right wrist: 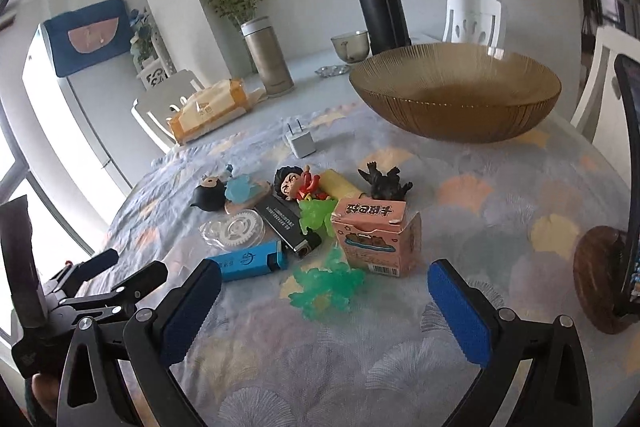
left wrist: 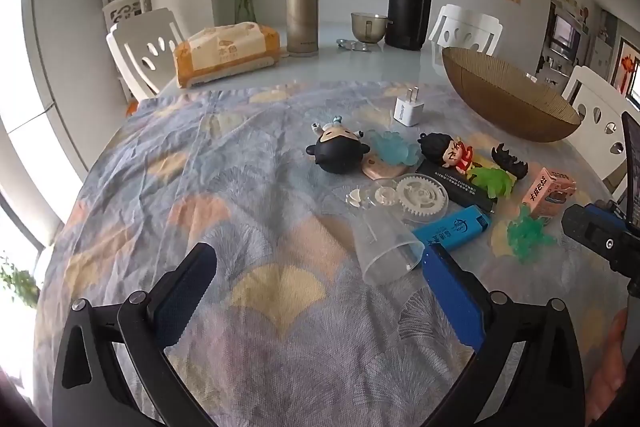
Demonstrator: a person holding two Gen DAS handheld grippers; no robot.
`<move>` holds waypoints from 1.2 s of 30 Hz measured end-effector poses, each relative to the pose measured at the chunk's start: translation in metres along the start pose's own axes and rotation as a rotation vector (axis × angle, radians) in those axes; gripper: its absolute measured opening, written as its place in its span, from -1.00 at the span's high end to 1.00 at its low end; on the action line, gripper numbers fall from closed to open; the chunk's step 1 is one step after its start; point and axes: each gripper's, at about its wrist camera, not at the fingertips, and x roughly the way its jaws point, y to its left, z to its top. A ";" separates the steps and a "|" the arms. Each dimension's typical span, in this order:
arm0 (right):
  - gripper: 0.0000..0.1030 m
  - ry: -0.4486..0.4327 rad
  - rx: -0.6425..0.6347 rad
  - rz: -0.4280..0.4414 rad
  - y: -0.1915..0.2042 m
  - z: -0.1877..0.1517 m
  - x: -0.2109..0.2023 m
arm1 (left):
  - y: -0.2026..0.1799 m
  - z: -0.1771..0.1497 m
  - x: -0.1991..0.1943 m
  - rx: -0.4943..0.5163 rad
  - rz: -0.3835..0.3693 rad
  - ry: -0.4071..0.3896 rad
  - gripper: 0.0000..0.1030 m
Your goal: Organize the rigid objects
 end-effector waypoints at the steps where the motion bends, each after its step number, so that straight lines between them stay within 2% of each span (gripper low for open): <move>1: -1.00 0.000 0.002 0.001 -0.001 0.000 0.000 | -0.001 0.000 0.000 0.001 0.000 0.001 -0.99; 10: -1.00 0.003 -0.017 -0.002 0.001 0.000 -0.001 | -0.010 -0.004 -0.004 0.017 0.005 0.004 -0.99; 24: -1.00 0.013 -0.043 -0.051 0.008 0.000 0.002 | -0.003 0.000 0.001 0.013 0.002 -0.002 -0.99; 36: -1.00 0.015 -0.046 -0.053 0.008 0.000 0.002 | -0.006 -0.001 -0.001 0.020 0.001 -0.005 -0.99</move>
